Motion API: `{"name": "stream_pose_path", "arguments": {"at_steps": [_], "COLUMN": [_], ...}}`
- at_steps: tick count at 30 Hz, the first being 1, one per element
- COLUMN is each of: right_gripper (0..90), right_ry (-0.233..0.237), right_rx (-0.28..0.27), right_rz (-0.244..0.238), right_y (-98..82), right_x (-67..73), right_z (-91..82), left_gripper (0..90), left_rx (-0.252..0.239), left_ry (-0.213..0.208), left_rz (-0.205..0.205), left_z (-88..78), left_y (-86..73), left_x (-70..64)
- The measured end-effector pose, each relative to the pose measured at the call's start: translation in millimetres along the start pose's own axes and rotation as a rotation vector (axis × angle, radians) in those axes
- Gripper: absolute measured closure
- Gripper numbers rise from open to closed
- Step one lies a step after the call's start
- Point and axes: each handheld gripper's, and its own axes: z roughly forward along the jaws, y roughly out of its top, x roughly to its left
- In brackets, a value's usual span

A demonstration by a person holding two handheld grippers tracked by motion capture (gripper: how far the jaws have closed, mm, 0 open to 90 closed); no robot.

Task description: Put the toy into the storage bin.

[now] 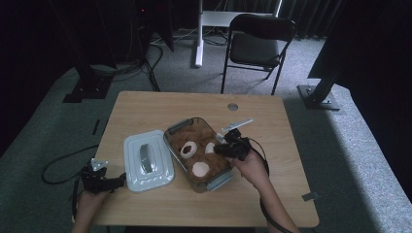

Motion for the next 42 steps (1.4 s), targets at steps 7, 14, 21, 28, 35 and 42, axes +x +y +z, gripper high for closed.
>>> {"name": "stream_pose_path", "arguments": {"at_steps": [7,14,21,28,35,42], "right_gripper": [81.6,86.6,89.0,90.0,90.0,82.3], "right_ry": [0.089,0.215,0.191,0.139,0.094,0.165], "right_rx": [-0.098,-0.078,0.017,0.144,0.149,0.016], "right_rz": [-0.054,-0.122,-0.161,-0.197,-0.230,-0.151], "right_y": [-4.2,-16.5,-19.1,-19.8,-19.4,-16.2], "right_x": [28.1,56.2,63.6,68.3,74.6,61.7], "right_z": [-33.9,-27.5,5.0,38.8,40.2,12.3], "left_gripper": [0.8,0.8,0.8,0.8,0.8,0.8], "left_rx": [0.003,0.002,0.002,0.002,0.002,0.003], "left_ry": [0.000,-0.001,0.000,0.000,-0.001,-0.001], "left_rz": [0.000,0.000,0.000,-0.001,-0.001,0.000], "left_z": [-0.2,-0.2,-0.2,-0.1,-0.1,-0.2], "left_y": [0.0,0.0,0.0,0.0,0.0,0.1], "left_x": [0.0,0.0,0.0,-0.1,-0.1,0.0]}}
